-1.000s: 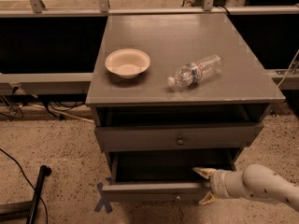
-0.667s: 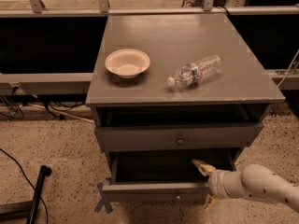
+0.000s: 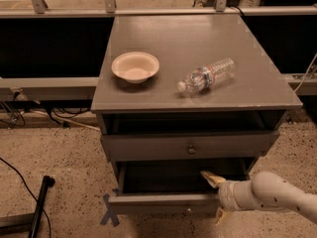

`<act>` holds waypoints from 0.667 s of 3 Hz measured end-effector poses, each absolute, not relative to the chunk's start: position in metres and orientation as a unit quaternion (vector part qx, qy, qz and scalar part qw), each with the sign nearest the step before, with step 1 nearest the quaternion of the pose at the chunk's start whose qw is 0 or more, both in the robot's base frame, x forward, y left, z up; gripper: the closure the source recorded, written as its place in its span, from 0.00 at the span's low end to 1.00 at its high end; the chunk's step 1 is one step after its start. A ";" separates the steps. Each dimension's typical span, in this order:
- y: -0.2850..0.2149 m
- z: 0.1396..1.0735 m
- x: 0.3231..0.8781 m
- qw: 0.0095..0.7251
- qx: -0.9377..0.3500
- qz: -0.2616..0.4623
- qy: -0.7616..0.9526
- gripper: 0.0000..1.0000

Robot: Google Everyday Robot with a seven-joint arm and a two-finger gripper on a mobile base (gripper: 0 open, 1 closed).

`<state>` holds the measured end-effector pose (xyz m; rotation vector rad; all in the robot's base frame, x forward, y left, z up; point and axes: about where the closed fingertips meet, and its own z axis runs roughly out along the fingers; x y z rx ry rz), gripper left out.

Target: Open middle drawer

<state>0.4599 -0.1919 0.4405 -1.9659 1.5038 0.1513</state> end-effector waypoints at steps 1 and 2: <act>-0.188 0.440 0.449 0.301 -0.755 0.066 0.579 0.13; -0.190 0.441 0.439 0.288 -0.750 0.086 0.590 0.14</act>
Offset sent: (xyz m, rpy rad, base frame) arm -0.0287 -0.0016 -0.0063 -0.0307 0.1451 -0.0147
